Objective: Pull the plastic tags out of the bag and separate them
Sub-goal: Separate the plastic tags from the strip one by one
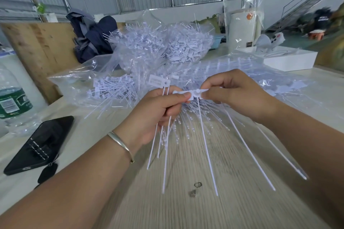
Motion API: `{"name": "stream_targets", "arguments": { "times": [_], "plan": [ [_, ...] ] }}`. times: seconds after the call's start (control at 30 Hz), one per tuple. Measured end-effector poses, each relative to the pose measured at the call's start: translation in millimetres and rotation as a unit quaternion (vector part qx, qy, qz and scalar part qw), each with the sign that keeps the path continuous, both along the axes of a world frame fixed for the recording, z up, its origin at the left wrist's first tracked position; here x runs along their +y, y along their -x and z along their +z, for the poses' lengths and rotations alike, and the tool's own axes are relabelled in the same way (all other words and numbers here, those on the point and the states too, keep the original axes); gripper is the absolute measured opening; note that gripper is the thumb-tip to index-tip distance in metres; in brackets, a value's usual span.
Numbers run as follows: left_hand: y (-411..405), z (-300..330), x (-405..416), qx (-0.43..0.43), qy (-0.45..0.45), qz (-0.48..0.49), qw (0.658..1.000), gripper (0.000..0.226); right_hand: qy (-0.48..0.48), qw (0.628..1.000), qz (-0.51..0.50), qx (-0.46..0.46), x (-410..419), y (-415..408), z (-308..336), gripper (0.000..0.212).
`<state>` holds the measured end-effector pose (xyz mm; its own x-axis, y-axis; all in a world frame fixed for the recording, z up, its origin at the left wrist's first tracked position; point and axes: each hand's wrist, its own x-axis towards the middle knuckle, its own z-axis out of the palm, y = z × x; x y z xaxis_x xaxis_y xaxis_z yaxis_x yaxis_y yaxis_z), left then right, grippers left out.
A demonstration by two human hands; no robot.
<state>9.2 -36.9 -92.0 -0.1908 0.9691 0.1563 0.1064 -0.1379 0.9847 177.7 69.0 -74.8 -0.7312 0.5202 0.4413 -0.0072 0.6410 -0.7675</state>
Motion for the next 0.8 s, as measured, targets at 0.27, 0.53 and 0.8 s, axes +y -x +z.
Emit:
{"name": "stream_targets", "arguments": {
  "times": [0.27, 0.53, 0.8],
  "plan": [
    [2.2, 5.2, -3.0, -0.01, -0.003, -0.054, 0.999, 0.016, -0.002, 1.0, 0.025, 0.014, -3.2, 1.3, 1.1, 0.035],
    [9.9, 6.2, -5.4, 0.056, 0.053, -0.017, 0.997, 0.031, -0.063, 0.994, 0.035, -0.084, -12.2, 2.4, -2.8, 0.026],
    [7.8, 1.1, -1.3, 0.032, 0.023, 0.019, 0.999, 0.023, 0.04, 0.997, 0.057, -0.027, 1.1, -0.4, -1.4, 0.014]
  ]
}}
